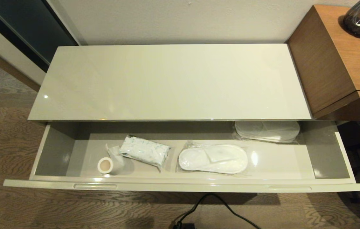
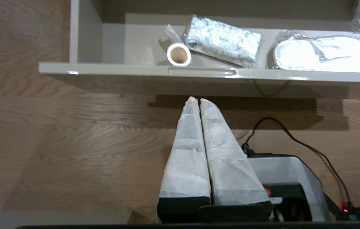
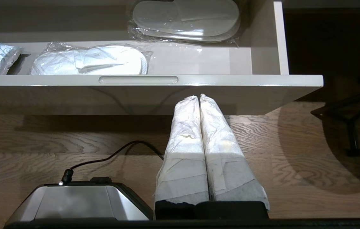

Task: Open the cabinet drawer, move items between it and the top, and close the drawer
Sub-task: Open the drawer

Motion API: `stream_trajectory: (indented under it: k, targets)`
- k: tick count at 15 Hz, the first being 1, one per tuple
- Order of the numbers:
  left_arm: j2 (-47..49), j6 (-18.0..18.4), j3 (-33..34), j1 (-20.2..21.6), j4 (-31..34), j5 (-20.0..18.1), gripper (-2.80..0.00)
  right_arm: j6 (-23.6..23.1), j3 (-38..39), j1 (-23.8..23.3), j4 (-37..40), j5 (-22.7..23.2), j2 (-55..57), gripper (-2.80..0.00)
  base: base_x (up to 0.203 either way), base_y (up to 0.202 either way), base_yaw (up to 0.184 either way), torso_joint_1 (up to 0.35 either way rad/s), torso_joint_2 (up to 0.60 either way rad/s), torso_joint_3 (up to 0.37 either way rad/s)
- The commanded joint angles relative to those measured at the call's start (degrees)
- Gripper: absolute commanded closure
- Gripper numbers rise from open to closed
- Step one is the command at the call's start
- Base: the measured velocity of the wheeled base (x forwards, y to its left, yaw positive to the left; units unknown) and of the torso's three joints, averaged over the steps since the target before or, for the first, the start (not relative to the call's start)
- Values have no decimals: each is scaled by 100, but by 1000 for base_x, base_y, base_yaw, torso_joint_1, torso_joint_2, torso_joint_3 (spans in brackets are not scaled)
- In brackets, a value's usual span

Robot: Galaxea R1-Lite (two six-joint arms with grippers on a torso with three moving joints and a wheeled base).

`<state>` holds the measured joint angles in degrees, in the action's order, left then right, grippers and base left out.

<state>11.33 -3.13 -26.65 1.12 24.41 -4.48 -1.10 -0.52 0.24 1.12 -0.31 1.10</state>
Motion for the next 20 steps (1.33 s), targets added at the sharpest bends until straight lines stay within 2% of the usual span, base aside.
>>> stream_trajectory:
  k: [1, 3, 7, 9, 10, 12, 13, 16, 18, 20]
  targets:
    - [182, 42, -58, 8, -23, 40, 0, -5, 0, 2, 2, -4, 5, 0, 0, 0, 0, 0, 0, 0]
    - [337, 45, -76, 11, -92, 195, 0, -5, 0, 2, 2, -4, 5, 0, 0, 0, 0, 0, 0, 0]
    - [1416, 88, -499, 17, -209, 1149, 0, 3, 0, 2, 2, 1, 5, 0, 0, 0, 0, 0, 0, 0]
    - [1671, 164, -657, 11, -227, 1345, 0, -5, 0, 2, 2, -4, 13, 0, 0, 0, 0, 0, 0, 0]
    - [1731, 259, -659, 13, -229, 1356, 0, -5, 0, 2, 2, -4, 5, 0, 0, 0, 0, 0, 0, 0]
    - [2364, 678, -690, 50, -243, 1486, 0, -5, 0, 2, 2, -4, 5, 0, 0, 0, 0, 0, 0, 0]
    - [2699, 841, -752, 105, -266, 1634, 0, 3, 0, 2, 2, -4, 5, 0, 0, 0, 0, 0, 0, 0]
    - [3850, 998, -1409, 372, -294, 2280, 0, 4, 0, 2, 2, -4, 5, 0, 0, 0, 0, 0, 0, 0]
    - [4503, 1030, -2042, 429, 43, 2434, 0, -5, 0, 2, 2, 2, 5, 0, 0, 0, 0, 0, 0, 0]
    - [4891, 1040, -2668, 454, 920, 2478, 0, -5, 0, 2, 2, -4, 5, 0, 0, 0, 0, 0, 0, 0]
